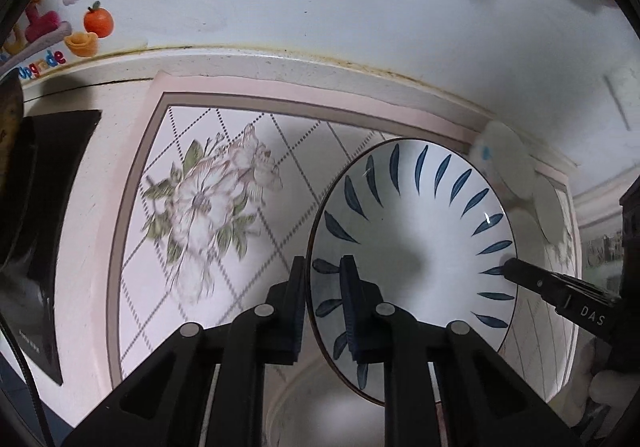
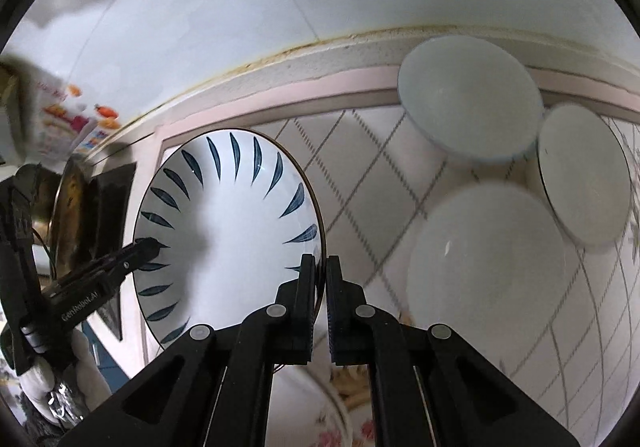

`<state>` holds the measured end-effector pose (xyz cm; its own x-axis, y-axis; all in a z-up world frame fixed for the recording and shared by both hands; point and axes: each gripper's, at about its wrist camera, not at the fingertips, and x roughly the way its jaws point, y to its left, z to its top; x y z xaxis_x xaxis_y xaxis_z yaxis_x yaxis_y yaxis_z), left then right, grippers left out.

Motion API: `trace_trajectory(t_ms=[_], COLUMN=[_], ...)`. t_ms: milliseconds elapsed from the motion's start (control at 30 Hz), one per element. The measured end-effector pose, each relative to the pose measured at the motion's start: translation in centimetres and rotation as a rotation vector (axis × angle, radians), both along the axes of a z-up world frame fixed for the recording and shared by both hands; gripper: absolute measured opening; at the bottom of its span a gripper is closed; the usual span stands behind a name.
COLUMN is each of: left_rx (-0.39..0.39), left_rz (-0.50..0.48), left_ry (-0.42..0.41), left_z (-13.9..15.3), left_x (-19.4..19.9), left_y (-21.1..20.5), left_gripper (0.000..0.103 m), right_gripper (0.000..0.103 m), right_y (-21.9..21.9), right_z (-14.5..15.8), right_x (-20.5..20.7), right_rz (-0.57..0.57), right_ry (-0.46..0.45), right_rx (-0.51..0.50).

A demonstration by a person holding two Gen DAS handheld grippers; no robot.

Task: Organize plates and bowls
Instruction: 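Grasp the blue-striped plate with the left gripper and stack it onto the right gripper's plates, then lower the plate stack onto the counter cloth and open the right gripper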

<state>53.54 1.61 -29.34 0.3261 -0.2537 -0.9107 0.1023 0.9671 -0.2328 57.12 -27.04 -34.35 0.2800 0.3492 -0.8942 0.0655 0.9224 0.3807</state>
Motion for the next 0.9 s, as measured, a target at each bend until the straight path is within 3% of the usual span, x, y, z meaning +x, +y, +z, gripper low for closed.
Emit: trace_trajectory(t_ms=[133,367,567,900], left_rx=[-0.013,-0.02,0.003,0.059], left_rz=[-0.014,-0.043,-0.058,-0.069], left_ry=[-0.01,0.021,0.079,0.147], left_z=[1.0,0.3,-2.3,-6.2], left_x=[-2.5,-6.8,-8.8,-9.8], left_y=[0.4,0.3,0.2,-0.3], left_gripper=[0.014,0.014,0.014,0.014], right_gripper=[0.006,0.006,0.006,0.006], right_y=[0.3,0.2,0.2,1.2], right_z=[1.0,1.4,-0.3,-4.1], right_x=[-3.4,-9.4,-12.7,-14.0], right_rz=[-0.007,-0.005,-0.005,0.026], right_ry=[-0.012,-0.005,0.038,0.105], right_rx=[0.021,0.035,0.056,0.05])
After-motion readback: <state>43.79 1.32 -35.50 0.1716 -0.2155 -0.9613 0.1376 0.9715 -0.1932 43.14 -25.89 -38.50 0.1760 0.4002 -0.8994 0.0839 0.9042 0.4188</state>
